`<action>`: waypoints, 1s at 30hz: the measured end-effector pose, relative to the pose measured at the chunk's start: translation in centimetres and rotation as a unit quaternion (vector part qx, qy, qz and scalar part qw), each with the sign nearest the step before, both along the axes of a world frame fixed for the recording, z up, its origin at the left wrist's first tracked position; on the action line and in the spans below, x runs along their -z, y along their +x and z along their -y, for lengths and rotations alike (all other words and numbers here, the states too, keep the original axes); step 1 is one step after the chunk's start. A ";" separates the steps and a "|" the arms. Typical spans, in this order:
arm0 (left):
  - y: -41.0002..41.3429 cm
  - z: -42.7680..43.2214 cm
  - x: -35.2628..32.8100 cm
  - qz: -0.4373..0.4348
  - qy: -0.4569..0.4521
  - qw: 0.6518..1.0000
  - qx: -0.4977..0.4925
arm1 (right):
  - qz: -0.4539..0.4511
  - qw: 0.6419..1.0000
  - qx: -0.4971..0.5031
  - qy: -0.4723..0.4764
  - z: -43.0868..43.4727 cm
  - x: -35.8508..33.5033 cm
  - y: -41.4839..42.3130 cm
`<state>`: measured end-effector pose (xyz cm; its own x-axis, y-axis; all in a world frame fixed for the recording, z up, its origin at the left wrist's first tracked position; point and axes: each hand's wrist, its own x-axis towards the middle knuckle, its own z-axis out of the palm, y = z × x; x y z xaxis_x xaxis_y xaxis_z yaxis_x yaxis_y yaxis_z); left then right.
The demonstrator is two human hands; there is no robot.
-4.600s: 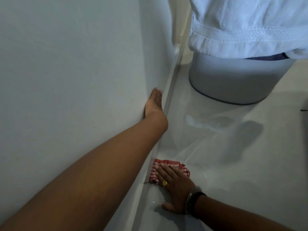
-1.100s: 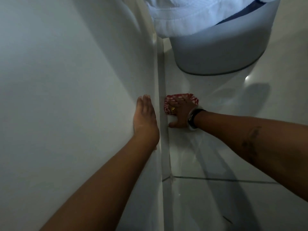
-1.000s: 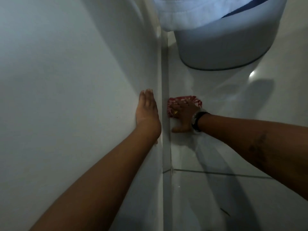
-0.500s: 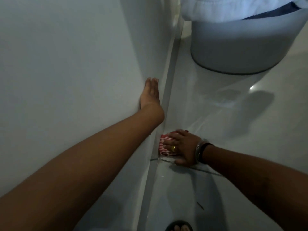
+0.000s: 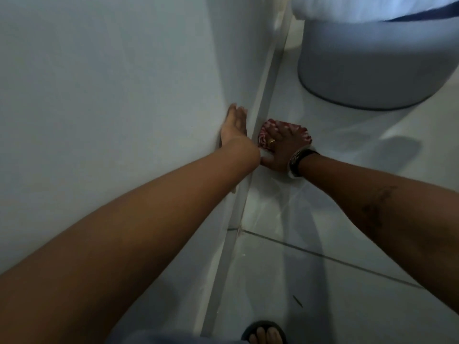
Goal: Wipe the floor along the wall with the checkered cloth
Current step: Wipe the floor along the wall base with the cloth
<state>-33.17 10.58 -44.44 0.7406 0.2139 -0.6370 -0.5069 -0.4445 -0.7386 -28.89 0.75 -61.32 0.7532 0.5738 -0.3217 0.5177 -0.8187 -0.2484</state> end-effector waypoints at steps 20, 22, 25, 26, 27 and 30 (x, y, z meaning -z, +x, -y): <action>-0.6 -0.1 0.3 -0.002 0.040 0.999 -0.021 | -0.178 0.928 -0.304 0.122 1.4 -1.3 -27.1; -0.5 0.0 0.5 -0.001 0.048 0.998 -0.029 | -0.083 0.949 -0.253 0.168 2.7 -0.9 -23.6; -0.1 0.2 0.7 -0.003 0.055 0.998 -0.029 | 0.011 0.985 -0.114 0.129 3.1 -0.3 -14.7; 0.1 0.3 0.6 0.003 0.052 0.998 -0.026 | 0.016 0.994 -0.069 0.086 2.4 -0.1 -11.5; 0.2 0.3 0.7 0.010 0.045 0.999 -0.023 | 0.014 0.997 -0.029 0.069 1.6 -0.1 -8.5; 0.5 0.0 1.0 0.019 0.038 0.999 -0.014 | 0.003 0.997 0.016 0.069 -0.3 0.2 -2.7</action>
